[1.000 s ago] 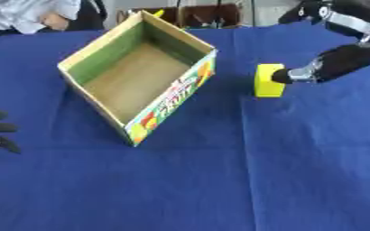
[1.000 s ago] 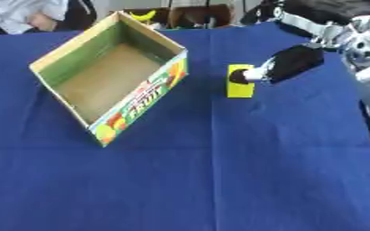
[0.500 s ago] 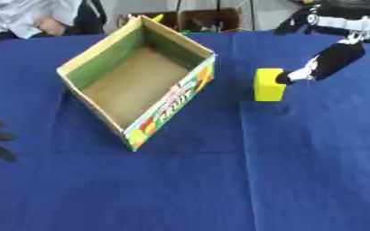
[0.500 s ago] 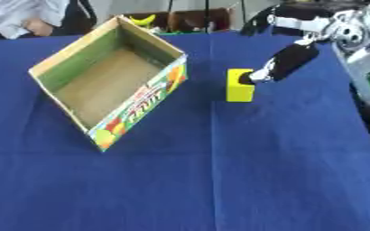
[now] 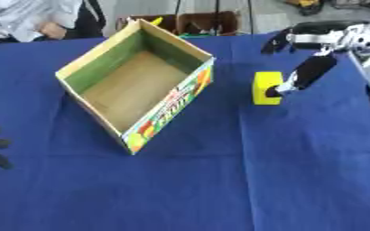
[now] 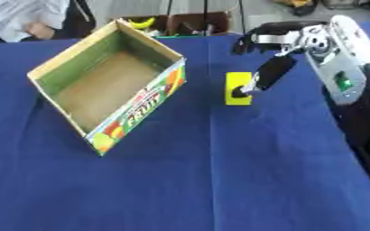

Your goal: Pick up objects on the table and place them in the box.

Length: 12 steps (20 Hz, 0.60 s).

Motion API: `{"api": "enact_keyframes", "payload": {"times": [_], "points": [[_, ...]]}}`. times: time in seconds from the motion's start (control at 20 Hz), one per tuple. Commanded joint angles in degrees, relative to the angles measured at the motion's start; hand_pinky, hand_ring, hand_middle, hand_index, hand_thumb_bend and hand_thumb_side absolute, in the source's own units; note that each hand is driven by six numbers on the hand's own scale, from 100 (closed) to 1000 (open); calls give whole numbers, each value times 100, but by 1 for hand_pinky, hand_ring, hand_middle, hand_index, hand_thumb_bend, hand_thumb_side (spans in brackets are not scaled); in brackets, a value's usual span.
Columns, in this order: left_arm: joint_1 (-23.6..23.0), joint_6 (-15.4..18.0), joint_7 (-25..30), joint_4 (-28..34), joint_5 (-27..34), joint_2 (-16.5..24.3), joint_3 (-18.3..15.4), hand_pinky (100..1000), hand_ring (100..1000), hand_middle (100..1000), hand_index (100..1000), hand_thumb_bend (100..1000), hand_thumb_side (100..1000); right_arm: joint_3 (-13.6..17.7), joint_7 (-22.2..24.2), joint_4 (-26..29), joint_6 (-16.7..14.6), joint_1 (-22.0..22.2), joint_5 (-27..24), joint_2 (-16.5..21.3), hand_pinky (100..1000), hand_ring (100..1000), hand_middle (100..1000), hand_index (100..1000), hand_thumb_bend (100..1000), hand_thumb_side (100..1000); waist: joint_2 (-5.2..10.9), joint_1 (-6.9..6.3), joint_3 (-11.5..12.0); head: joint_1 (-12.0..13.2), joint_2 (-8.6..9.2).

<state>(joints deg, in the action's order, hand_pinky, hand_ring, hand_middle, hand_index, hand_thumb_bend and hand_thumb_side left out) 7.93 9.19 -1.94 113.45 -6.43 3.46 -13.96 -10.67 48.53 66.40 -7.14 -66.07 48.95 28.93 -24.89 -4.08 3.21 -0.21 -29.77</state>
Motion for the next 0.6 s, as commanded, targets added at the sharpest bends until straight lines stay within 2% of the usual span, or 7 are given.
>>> {"api": "enact_keyframes", "payload": {"times": [0.05,0.35,0.6], "points": [[13,10,20,114,-16,19,7,355,572,608,863,100,950,14,38,-131,-26,-182,225,0,829,903,841,913,464,407,101,12,22,-33,74],[26,9,26,114,-24,3,7,355,571,608,863,100,949,15,132,-323,-46,-208,449,-46,824,898,838,908,384,364,65,8,5,-33,102],[37,9,32,114,-26,-5,12,355,571,608,863,100,950,29,44,-435,18,-207,658,-80,821,895,838,907,371,362,46,10,10,-46,142]]}}
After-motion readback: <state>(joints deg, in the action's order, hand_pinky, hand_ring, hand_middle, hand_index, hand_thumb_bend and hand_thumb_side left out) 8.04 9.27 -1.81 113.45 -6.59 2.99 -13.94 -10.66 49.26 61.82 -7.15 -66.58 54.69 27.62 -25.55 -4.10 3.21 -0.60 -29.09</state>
